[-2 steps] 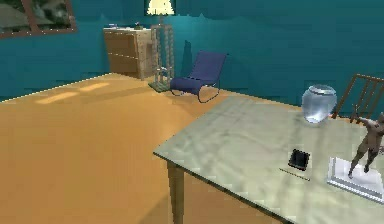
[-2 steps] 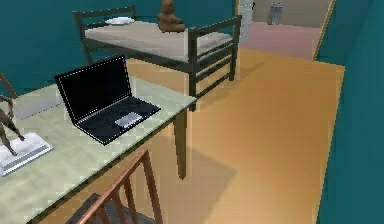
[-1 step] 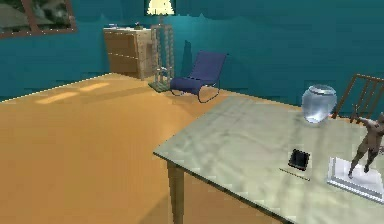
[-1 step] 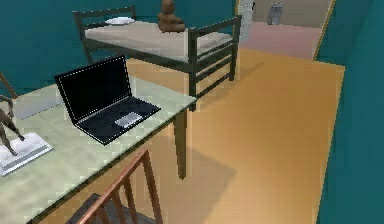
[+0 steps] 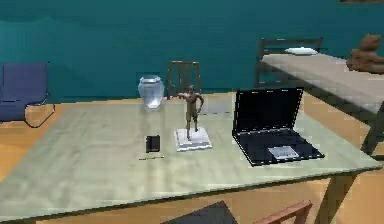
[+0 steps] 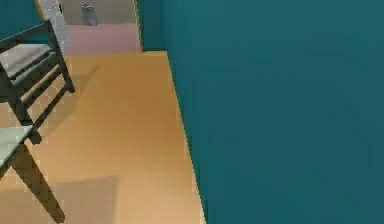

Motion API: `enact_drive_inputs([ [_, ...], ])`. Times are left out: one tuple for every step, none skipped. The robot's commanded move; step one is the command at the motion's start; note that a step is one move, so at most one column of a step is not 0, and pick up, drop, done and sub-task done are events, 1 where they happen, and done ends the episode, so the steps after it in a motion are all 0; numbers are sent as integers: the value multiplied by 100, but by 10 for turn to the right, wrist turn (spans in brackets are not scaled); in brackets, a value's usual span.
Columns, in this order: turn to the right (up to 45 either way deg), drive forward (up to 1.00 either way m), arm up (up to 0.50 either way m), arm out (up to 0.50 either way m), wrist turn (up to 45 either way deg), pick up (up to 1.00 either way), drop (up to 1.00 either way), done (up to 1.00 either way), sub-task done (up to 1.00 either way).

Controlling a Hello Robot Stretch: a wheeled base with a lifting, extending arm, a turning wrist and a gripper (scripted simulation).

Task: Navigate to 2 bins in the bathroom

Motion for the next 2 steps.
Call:
enact_drive_inputs([
  [450,0,0,0,0,0,0,0,0],
  [330,0,0,0,0,0,0,0,0],
])
